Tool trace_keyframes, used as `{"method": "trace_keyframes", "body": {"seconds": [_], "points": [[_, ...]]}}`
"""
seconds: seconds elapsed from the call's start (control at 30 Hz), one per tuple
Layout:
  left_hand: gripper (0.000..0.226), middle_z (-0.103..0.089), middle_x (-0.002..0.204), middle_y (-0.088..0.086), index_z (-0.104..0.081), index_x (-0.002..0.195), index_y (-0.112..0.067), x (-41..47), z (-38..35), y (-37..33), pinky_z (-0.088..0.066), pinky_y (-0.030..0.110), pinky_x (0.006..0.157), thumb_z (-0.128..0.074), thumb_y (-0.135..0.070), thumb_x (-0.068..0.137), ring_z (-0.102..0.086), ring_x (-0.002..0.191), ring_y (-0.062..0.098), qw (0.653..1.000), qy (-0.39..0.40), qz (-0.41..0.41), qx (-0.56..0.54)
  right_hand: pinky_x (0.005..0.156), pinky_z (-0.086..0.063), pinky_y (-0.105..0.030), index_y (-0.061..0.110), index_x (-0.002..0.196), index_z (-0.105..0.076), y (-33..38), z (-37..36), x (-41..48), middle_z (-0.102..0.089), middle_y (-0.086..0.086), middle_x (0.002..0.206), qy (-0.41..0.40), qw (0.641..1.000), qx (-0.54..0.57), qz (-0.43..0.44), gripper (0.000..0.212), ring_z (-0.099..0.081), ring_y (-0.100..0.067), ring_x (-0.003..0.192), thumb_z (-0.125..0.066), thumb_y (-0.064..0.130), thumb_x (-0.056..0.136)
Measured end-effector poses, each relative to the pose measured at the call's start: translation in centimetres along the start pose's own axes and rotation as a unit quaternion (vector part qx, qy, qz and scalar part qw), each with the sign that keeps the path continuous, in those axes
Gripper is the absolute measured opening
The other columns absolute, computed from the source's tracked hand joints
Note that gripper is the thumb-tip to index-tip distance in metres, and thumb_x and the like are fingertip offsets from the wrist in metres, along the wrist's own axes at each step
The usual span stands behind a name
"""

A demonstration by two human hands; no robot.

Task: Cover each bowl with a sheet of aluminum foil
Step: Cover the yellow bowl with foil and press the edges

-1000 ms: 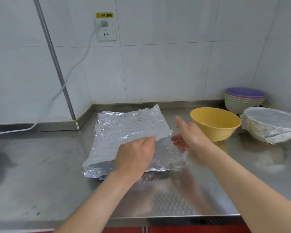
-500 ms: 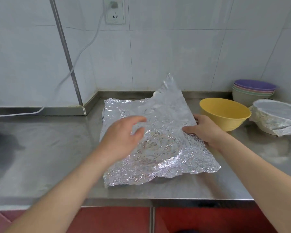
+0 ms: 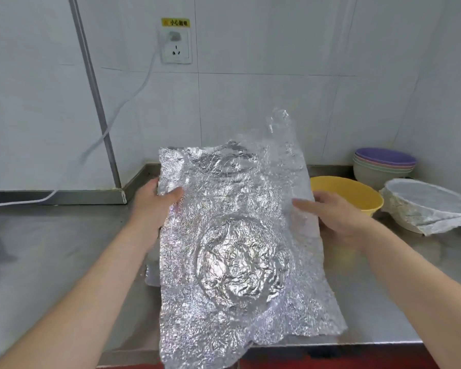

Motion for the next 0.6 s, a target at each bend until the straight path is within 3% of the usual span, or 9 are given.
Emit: {"method": "trace_keyframes", "body": {"seconds": [0.07,0.13,0.2,0.3,0.4,0.47,0.6], "points": [[0.044,-0.06,0.108,-0.01,-0.055,0.123,-0.017,0.5,0.5,-0.8,-0.035,0.028,0.095,-0.074,-0.021,0.083,-0.054,0.103,0.014,1.0,0.013,0.004,-0.018,0.069,-0.046,-0.039,0.009,0.089,-0.07,1.3,0.6,0.8,-0.074,-0.01,0.084,-0.021,1.0,-0.008,-0.015,0.016,-0.06,-0.025,0.068,-0.068,0.025,0.089],[0.062,-0.063,0.121,0.003,-0.058,0.124,-0.007,1.4,1.2,-1.6,-0.037,0.039,0.105,-0.08,-0.03,0.071,-0.056,0.114,0.022,0.999,0.015,0.014,-0.027,0.054,-0.034,-0.03,0.006,0.079,-0.066,3.2,1.1,1.5,-0.065,-0.004,0.062,-0.028,0.997,-0.069,-0.027,0.022,-0.044,-0.019,0.051,-0.069,0.026,0.088],[0.067,-0.064,0.121,0.008,-0.061,0.12,-0.007,2.2,1.6,-3.9,-0.038,0.047,0.106,-0.082,-0.035,0.063,-0.057,0.114,0.026,0.999,0.02,0.009,-0.025,0.043,-0.023,-0.024,0.005,0.078,-0.061,5.3,1.5,2.2,-0.05,-0.005,0.057,-0.026,0.993,-0.104,-0.042,0.023,-0.031,-0.011,0.041,-0.071,0.024,0.087],[0.046,-0.065,0.101,-0.002,-0.064,0.109,-0.009,3.5,2.0,-8.6,-0.042,0.036,0.095,-0.081,-0.031,0.071,-0.059,0.096,0.02,0.999,0.0,-0.033,-0.018,0.038,-0.03,-0.019,0.004,0.081,-0.062,9.8,1.7,2.9,-0.048,-0.005,0.059,-0.031,0.996,-0.079,0.004,0.012,-0.034,-0.008,0.041,-0.067,0.01,0.089],[0.02,-0.061,0.086,-0.012,-0.066,0.103,-0.016,3.6,2.5,-14.4,-0.042,0.025,0.073,-0.071,-0.026,0.086,-0.054,0.078,0.004,0.988,-0.042,-0.151,-0.008,0.054,-0.055,-0.023,0.004,0.09,-0.067,14.4,1.5,2.8,-0.05,-0.007,0.074,-0.07,0.993,-0.014,0.099,0.005,-0.047,-0.012,0.059,-0.063,0.004,0.09],[0.003,-0.065,0.085,-0.016,-0.068,0.086,-0.019,2.4,2.6,-17.8,-0.045,0.021,0.071,-0.069,-0.021,0.088,-0.058,0.077,-0.002,0.974,-0.059,-0.217,-0.024,0.063,-0.06,-0.029,0.001,0.081,-0.061,16.5,1.8,2.4,-0.039,-0.006,0.073,-0.109,0.981,0.04,0.157,0.01,-0.043,-0.013,0.062,-0.062,0.005,0.09],[0.022,-0.069,0.073,-0.016,-0.068,0.068,-0.027,1.1,3.3,-20.7,-0.048,0.007,0.074,-0.072,-0.011,0.083,-0.065,0.077,-0.004,0.955,-0.036,-0.276,-0.103,0.089,-0.054,-0.035,0.008,0.083,-0.056,19.1,2.1,1.3,-0.034,-0.01,0.078,-0.115,0.948,0.13,0.267,0.011,-0.041,-0.021,0.077,-0.06,0.006,0.092]]}}
Point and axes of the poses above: each hand's wrist, its own x-axis towards the middle knuckle, its own z-axis out of the back of the hand, y = z × x, the point moved 8 cm from there along x, towards the middle knuckle
